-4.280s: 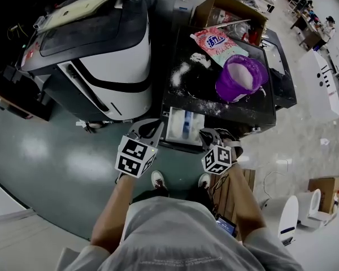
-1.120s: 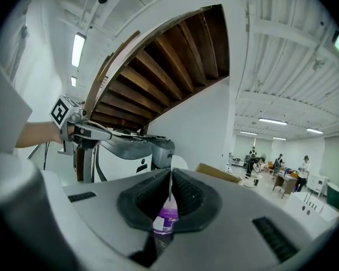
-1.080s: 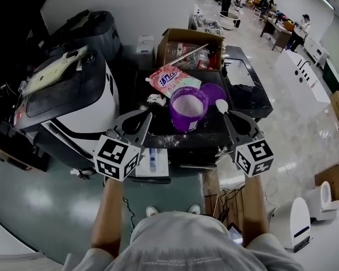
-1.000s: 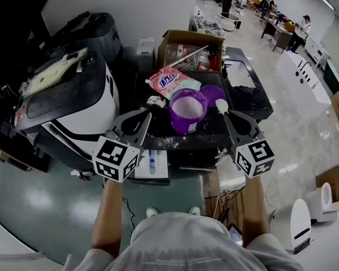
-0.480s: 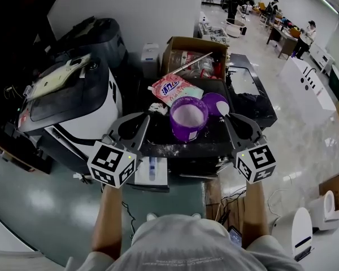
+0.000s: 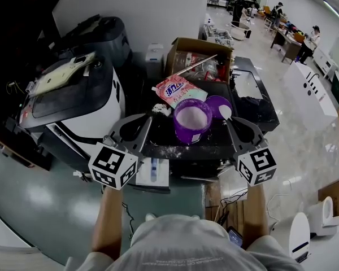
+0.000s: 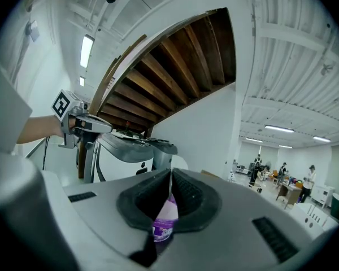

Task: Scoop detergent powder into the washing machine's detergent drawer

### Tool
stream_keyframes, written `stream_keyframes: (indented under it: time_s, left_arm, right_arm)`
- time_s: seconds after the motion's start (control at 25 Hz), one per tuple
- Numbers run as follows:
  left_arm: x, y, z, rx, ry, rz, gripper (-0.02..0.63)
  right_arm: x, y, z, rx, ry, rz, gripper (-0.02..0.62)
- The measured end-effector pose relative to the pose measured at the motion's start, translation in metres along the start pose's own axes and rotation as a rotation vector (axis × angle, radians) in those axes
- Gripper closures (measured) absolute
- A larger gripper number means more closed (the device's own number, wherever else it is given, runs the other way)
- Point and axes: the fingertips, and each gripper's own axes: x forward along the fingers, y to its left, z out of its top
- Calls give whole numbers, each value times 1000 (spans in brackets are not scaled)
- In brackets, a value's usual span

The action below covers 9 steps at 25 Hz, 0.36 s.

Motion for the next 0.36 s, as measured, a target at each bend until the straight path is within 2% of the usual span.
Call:
stream_keyframes:
  time_s: [0.36]
  left_arm:
    - [-10,15,-14,-11,21,14,597]
  right_arm:
    - [12,14,-3,-16,15,18,583]
